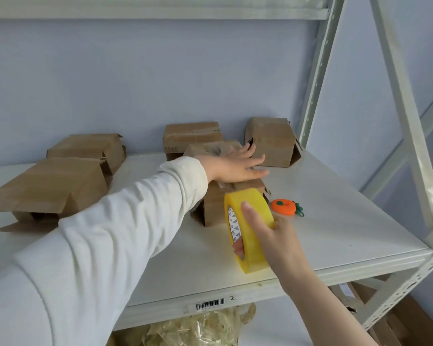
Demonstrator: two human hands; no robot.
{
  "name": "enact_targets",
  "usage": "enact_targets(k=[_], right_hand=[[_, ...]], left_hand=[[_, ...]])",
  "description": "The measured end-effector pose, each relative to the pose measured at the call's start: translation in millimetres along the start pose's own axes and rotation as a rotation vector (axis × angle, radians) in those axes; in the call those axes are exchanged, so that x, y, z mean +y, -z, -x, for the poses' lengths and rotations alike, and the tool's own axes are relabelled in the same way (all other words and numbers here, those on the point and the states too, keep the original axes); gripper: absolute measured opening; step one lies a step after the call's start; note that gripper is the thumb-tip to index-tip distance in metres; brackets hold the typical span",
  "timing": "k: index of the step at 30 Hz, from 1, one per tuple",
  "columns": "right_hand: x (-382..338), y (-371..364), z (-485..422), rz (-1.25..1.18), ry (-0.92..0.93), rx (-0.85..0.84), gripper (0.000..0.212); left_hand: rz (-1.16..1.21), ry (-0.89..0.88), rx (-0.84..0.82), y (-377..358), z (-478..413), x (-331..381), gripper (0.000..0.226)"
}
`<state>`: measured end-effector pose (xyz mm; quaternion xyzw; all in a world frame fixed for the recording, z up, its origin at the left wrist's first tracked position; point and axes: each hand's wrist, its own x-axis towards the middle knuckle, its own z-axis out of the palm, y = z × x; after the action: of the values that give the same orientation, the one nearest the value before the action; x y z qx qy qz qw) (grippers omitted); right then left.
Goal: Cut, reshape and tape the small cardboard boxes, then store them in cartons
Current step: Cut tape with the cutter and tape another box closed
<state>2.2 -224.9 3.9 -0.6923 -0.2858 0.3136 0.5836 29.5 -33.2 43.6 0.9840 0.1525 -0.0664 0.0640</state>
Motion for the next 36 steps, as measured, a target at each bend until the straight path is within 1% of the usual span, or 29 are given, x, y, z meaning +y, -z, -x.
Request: enact_targets(k=[3, 4, 6, 9, 11, 14, 18, 21, 25, 27, 29, 31, 33, 36], right_hand=[[2.7, -2.0, 5.4, 0.011, -0.029, 0.016, 0.043], [3.2, -2.5, 6.3, 0.013, -0.034, 0.029, 0.043], [1.9, -4.8, 5.7, 0.023, -0.041, 0.046, 0.043], [-2.7, -5.6, 1.0, 0.011, -0.046, 0.051, 0.042], [-4.4, -5.5, -1.7, 0.001, -0.052, 0.041, 0.042], [-4.6, -7.7, -2.6, 0.015, -0.057, 0.038, 0.038], [-7.0, -16.1, -1.9, -0.016, -0.061, 0.068, 0.032], [-10.8, -15.5, 4.0, 0.007, -0.061, 0.082, 0.036], [-14.5, -2.5, 18.2, -0.045, -0.172, 0.097, 0.038], [-17.4, 0.6, 17.5, -0.056, -0.176, 0.075, 0.039], [-19.4, -0.6, 13.8, -0.045, -0.162, 0.069, 0.037], [-21.8, -1.7, 11.9, -0.030, -0.150, 0.050, 0.035], [-21.7, 0.8, 8.4, -0.042, -0.155, 0.030, 0.035], [-24.1, 3.8, 2.8, -0.056, -0.175, -0.040, 0.037]], left_hand=[[0.134, 0.026, 0.096, 7.8, -5.7, 1.5, 0.062], [0.119, 0.037, 0.102, 1.1, -6.2, 0.2, 0.062], [0.054, 0.051, 0.087, -17.0, -8.8, -5.5, 0.062], [0.040, 0.058, 0.074, -19.4, -13.0, -10.8, 0.064], [0.003, -0.004, 0.065, -15.0, -5.6, -5.8, 0.066], [0.108, -0.128, 0.034, -19.0, 13.2, -2.1, 0.056], [0.143, -0.105, 0.037, -20.3, 14.8, -9.5, 0.056], [0.101, -0.108, 0.048, -23.7, 11.7, -9.8, 0.060], [0.105, -0.100, 0.068, -29.7, 13.1, -14.3, 0.064], [0.102, -0.088, 0.061, -30.5, 11.1, -16.0, 0.065], [0.049, -0.082, 0.050, -26.7, 9.4, -13.6, 0.066], [-0.008, -0.081, 0.071, -21.1, 10.3, -7.1, 0.067], [-0.007, -0.075, 0.104, -20.7, 11.4, -0.6, 0.067], [-0.047, -0.052, 0.092, -28.2, 15.0, 3.0, 0.068]])
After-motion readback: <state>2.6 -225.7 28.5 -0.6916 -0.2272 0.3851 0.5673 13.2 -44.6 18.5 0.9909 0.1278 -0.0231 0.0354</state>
